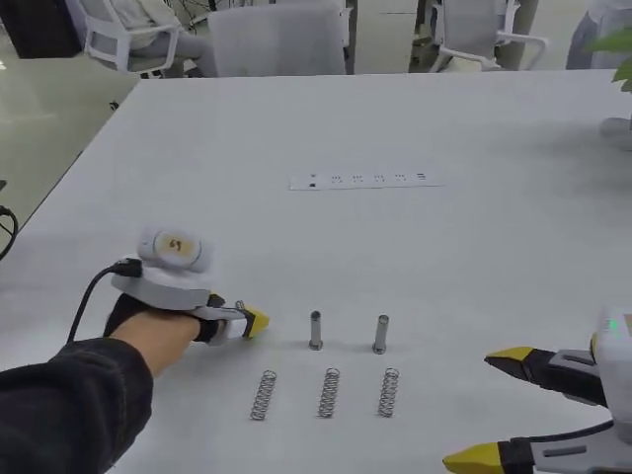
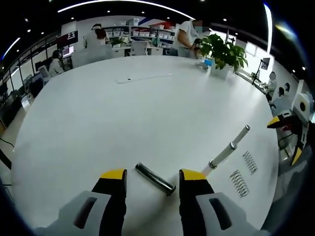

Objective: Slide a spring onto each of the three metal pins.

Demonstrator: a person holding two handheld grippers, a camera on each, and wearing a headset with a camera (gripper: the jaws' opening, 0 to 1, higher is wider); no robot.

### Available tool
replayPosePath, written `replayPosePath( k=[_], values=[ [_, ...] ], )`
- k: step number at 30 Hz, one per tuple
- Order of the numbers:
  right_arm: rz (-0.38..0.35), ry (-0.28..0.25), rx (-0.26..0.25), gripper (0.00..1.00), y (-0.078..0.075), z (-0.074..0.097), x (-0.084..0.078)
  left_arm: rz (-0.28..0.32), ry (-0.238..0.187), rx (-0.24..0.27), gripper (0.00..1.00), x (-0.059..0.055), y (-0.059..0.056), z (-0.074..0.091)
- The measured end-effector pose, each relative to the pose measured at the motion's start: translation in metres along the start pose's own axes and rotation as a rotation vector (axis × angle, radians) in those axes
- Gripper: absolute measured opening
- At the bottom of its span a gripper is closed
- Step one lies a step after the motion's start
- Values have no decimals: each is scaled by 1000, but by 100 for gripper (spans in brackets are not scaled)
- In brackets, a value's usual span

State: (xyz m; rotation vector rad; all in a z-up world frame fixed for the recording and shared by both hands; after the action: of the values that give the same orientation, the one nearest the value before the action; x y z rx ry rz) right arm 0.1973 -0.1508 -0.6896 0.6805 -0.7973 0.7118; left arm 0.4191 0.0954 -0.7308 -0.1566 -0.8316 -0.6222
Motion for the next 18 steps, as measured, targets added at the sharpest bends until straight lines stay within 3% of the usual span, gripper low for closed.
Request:
replayPosePath(
  k=[18],
  values=[
    [-2, 0, -6, 77, 0, 2, 0, -33, 28, -3, 26, -5, -4, -2]
  ],
)
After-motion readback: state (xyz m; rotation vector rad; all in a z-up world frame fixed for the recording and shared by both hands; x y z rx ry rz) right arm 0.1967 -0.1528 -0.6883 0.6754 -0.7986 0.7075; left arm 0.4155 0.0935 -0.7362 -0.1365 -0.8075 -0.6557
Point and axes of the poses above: the centre of the closed fingertips' face, and the gripper's own axes: z roughly backward along the fingers, y roughly to its left, x roughly out of its top, the point moved 7 cm from there along z, roughly backward along the fingers, and after that the axes turned 15 degrees about x, right-handed, at the moved point
